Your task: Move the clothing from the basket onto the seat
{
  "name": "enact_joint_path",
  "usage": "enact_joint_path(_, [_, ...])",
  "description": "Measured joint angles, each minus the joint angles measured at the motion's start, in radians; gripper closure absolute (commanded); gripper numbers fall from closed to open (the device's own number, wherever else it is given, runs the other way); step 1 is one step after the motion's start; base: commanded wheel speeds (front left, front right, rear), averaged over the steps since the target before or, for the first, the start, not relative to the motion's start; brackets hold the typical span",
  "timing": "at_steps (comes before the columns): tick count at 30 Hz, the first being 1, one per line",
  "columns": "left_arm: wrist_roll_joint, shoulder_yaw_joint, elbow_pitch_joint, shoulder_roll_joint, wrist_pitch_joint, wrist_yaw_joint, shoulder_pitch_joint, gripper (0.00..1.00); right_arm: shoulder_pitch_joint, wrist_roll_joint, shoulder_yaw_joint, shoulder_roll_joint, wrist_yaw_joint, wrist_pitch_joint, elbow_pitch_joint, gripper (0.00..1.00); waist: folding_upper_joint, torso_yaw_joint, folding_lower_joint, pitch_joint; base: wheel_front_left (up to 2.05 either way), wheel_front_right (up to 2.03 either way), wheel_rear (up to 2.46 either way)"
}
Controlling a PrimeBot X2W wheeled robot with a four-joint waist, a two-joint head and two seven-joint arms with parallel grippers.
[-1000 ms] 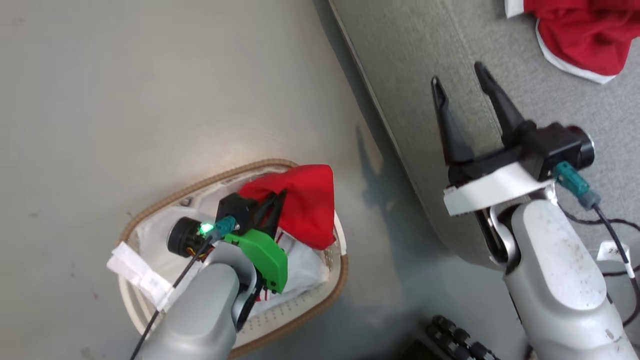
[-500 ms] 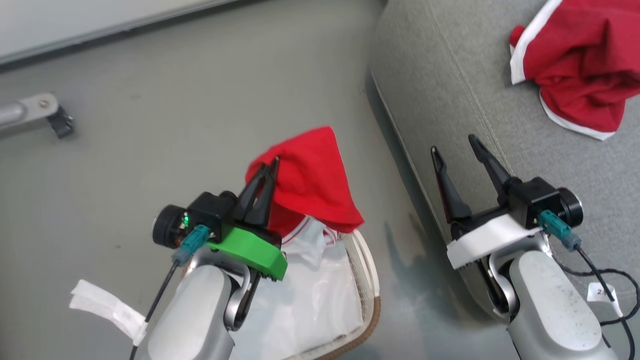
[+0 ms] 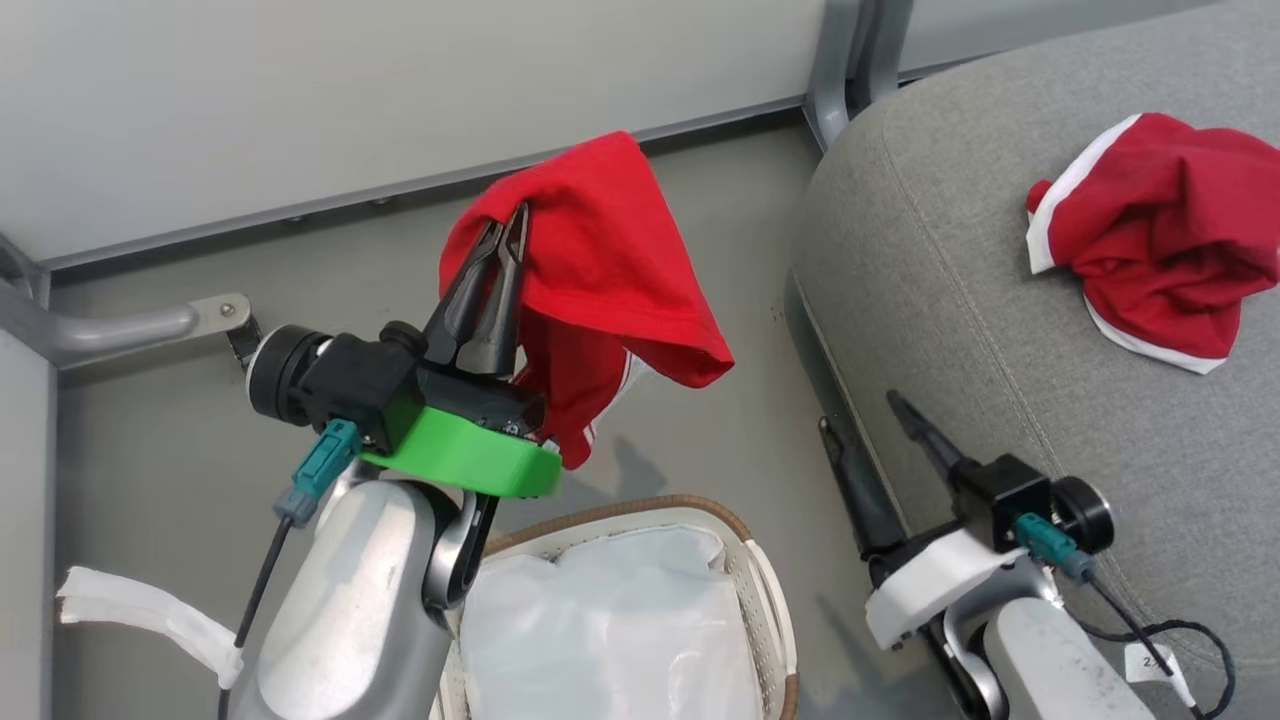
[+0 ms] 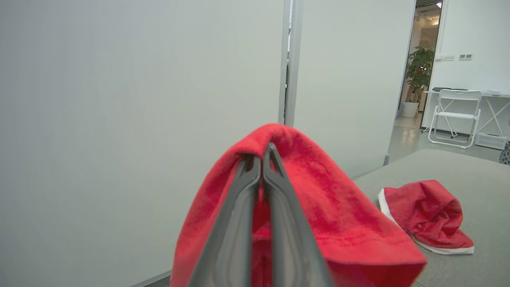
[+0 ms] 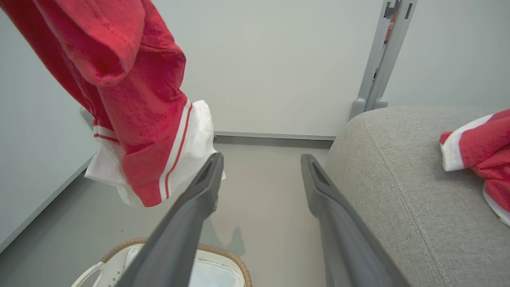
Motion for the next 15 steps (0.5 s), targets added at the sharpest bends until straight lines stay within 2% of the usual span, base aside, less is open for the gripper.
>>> enact_joint_path(8, [-0.001, -0.013, -0.038, 0.000, 0.000, 0.000, -0.003, 1.00, 0.011, 0.002, 0.162, -0.015, 0.000, 0.000, 0.001, 0.00, 0.0000, 0.029, 0.0000, -0.065, 0.00, 0.00, 0.00])
enact_joint_path(15, [-0.021, -0.053, -0.047, -0.001, 0.000, 0.000, 0.000, 1.00, -0.081, -0.020, 0.267, -0.028, 0.000, 0.000, 0.006, 0.00, 0.0000, 0.059, 0.0000, -0.089, 0.00, 0.00, 0.00])
